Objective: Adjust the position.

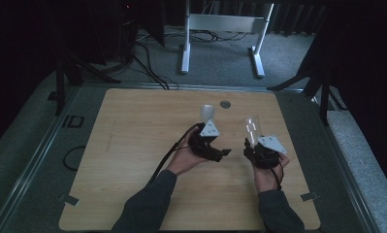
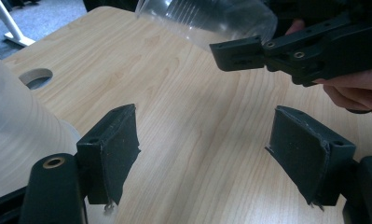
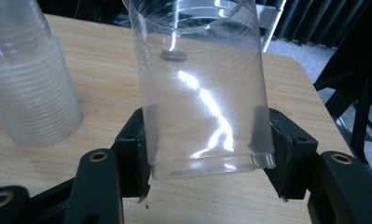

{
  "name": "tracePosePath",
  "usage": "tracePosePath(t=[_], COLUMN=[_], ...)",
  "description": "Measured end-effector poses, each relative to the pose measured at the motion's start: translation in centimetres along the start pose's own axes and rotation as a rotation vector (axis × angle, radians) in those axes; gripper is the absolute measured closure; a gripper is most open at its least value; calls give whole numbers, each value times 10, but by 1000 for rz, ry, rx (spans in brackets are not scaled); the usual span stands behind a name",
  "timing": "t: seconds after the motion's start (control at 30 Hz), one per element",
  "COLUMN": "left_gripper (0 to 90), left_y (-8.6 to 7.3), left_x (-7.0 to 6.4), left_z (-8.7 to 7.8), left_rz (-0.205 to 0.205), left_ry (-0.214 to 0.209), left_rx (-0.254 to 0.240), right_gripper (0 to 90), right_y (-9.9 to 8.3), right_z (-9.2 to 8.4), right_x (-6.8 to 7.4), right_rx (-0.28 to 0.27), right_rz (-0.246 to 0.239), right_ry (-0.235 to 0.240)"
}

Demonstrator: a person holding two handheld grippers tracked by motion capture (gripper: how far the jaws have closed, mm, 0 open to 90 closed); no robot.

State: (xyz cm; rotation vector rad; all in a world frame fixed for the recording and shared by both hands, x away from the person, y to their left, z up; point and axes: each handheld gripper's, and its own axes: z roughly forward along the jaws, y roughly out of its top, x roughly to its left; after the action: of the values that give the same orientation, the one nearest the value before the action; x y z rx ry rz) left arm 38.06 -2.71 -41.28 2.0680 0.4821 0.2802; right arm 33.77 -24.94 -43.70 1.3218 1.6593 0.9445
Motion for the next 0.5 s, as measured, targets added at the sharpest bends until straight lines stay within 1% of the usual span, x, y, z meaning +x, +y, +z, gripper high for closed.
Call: tracePosePath(t=[0.07,0.17,0.2,0.27,0.5], left_gripper=[237,237,237,237,237], left_y=[0,1,1,1,3], left_x=[0,0,0,1,2], left_z=[0,1,1,2,2], left_rz=[-4,-8,-8,-10,-22], left_ry=[0,-5,-5,-7,-14], left_rx=[-3,-5,-4,-4,-20], right_gripper=[414,414,414,414,414], right_y=[0,1,2,2,2], right_z=[-2,-3,-4,-6,-10], right_x=[0,1,3,4,4], right_rx=[-18,-21,-31,-41,-78], right_rz=[-8,-20,-33,-39,-40], right_ry=[-4,3,0,0,-6])
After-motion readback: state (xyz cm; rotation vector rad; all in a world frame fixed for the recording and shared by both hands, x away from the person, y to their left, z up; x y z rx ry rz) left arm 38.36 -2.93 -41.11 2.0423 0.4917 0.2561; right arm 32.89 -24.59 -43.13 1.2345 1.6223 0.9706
